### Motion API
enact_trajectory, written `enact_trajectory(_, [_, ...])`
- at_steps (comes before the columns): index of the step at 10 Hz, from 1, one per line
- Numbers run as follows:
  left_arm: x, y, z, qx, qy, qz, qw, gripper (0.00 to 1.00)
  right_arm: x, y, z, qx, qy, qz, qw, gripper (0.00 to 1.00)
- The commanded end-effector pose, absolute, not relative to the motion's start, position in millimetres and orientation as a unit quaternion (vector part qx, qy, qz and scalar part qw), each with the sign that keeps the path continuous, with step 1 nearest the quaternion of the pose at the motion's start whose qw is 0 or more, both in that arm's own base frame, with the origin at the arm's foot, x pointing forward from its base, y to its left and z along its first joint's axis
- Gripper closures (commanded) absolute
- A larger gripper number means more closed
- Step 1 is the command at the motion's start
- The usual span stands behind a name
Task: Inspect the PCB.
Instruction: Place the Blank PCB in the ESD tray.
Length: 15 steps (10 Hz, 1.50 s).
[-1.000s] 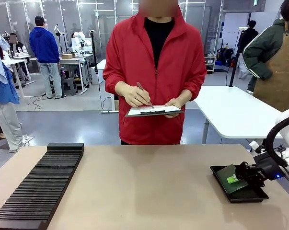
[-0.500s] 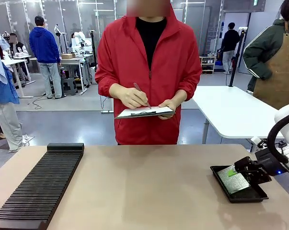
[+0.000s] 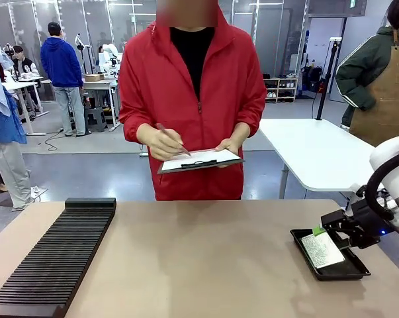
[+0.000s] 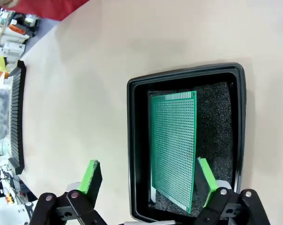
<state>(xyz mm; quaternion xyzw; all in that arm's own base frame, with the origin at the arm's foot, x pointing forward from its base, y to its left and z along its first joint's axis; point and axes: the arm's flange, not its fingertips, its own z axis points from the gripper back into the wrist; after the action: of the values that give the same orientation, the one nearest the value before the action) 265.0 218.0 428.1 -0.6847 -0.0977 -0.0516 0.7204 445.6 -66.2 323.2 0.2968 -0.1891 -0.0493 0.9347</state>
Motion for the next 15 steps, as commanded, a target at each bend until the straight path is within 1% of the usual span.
enact_trajectory(1, [264, 218, 433, -0.681, -0.088, -0.046, 0.726, 0.0, 443, -54, 332, 0.278, -0.184, -0.077, 0.94, 0.0])
enact_trajectory(2, [264, 218, 433, -0.681, -0.088, -0.046, 0.726, 0.0, 444, -52, 333, 0.275, -0.194, -0.082, 0.938, 0.0])
enact_trajectory(3, [264, 218, 433, -0.681, -0.088, -0.046, 0.726, 0.0, 447, -63, 328, 0.292, -0.192, -0.057, 0.935, 0.0])
enact_trajectory(15, [264, 218, 433, -0.681, -0.088, -0.046, 0.726, 0.0, 447, -63, 328, 0.292, -0.192, -0.057, 0.935, 0.0])
